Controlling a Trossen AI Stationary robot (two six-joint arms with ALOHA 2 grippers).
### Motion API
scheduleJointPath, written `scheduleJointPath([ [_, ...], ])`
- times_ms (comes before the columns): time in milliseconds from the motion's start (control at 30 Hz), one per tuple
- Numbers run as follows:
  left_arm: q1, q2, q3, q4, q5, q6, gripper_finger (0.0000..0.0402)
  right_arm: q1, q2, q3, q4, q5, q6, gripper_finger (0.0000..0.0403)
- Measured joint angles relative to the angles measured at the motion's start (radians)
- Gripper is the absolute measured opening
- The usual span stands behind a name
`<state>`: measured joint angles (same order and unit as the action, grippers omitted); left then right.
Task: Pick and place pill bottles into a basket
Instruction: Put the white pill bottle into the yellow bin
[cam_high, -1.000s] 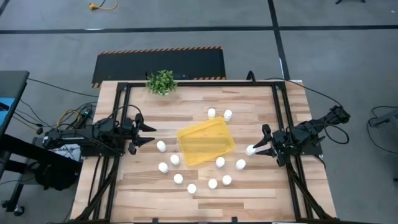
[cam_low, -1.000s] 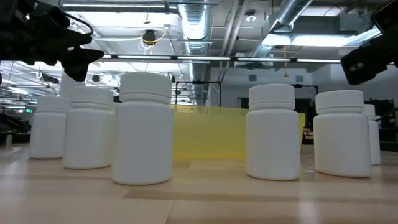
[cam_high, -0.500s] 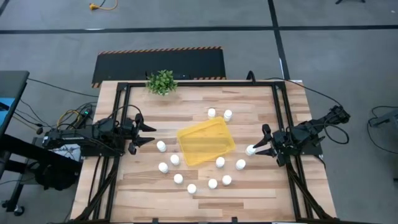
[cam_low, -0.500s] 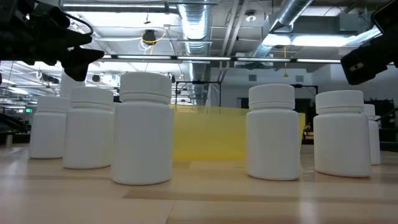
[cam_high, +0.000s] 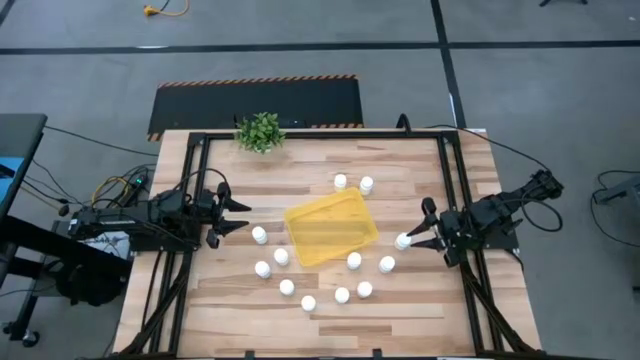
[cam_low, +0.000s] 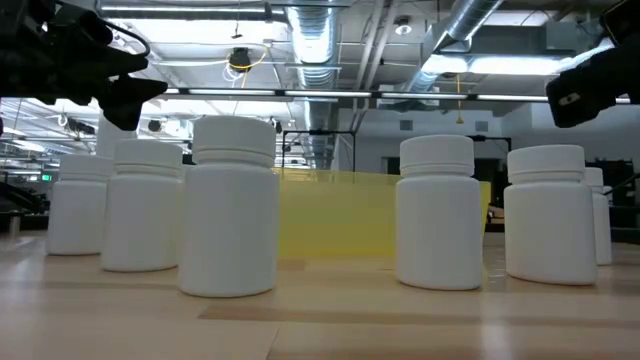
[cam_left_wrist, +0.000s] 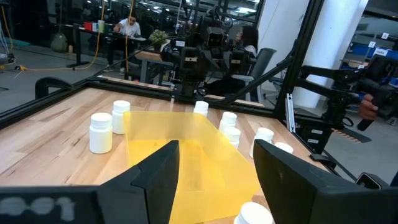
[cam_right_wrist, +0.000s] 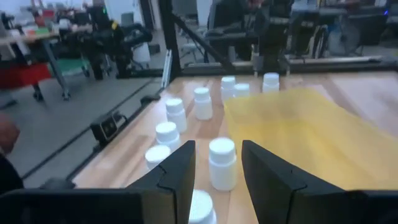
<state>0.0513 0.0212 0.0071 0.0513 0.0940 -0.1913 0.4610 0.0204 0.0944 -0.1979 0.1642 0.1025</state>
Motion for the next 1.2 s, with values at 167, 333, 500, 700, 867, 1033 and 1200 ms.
scheduleJointPath([
  [167, 0.0, 0.0, 0.0, 0.0, 0.0, 0.0, 0.0194, -0.005, 0.0, 0.0, 0.032, -0.005, 0.014, 0.0124],
  [333, 0.0, 0.0, 0.0, 0.0, 0.0, 0.0, 0.0194, -0.005, 0.0, 0.0, -0.043, -0.007, 0.11, 0.0124],
  [500, 0.0, 0.0, 0.0, 0.0, 0.0, 0.0, 0.0194, -0.005, 0.0, 0.0, -0.057, -0.007, 0.167, 0.0124],
  [700, 0.0, 0.0, 0.0, 0.0, 0.0, 0.0, 0.0194, -0.015, 0.0, -0.001, -0.034, 0.036, 0.164, 0.0124],
  [867, 0.0, 0.0, 0.0, 0.0, 0.0, 0.0, 0.0194, -0.067, 0.0, 0.001, 0.024, 0.156, 0.186, 0.0124],
  [1033, 0.0, 0.0, 0.0, 0.0, 0.0, 0.0, 0.0194, -0.159, 0.095, 0.057, 0.002, 0.272, 0.187, 0.0128],
  [1200, 0.0, 0.0, 0.0, 0.0, 0.0, 0.0, 0.0194, -0.285, 0.304, 0.212, -0.051, 0.28, 0.166, 0.0138],
])
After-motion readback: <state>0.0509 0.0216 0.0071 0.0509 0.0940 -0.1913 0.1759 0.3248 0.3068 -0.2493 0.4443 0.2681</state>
